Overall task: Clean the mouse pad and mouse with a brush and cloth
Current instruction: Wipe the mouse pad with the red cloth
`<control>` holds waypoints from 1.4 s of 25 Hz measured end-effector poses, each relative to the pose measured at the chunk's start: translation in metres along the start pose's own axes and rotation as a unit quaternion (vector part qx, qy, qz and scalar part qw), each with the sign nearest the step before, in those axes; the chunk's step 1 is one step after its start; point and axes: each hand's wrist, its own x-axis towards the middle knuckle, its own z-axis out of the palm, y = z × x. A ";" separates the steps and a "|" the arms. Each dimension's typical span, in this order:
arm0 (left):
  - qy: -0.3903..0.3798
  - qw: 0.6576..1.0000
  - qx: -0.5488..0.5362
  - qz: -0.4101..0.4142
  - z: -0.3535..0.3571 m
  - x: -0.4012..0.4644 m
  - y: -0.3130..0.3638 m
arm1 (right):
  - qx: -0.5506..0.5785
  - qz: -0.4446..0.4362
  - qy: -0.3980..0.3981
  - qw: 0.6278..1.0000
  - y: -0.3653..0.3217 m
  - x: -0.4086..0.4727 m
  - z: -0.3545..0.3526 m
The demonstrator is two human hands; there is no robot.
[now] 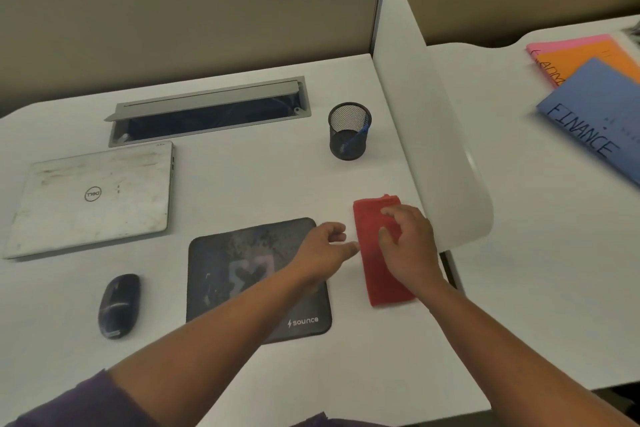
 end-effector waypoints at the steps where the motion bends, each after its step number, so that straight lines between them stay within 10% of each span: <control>1: -0.010 1.000 -0.014 -0.014 0.005 -0.002 -0.003 | 0.004 0.019 0.000 1.000 0.006 -0.004 0.000; 14: -0.068 0.981 -0.165 -0.077 0.044 -0.021 -0.006 | 0.274 0.240 -0.126 0.923 0.017 -0.030 -0.013; 35: -0.126 0.956 -0.260 0.053 -0.085 -0.123 -0.056 | 0.284 0.061 -0.258 0.922 -0.122 -0.082 0.068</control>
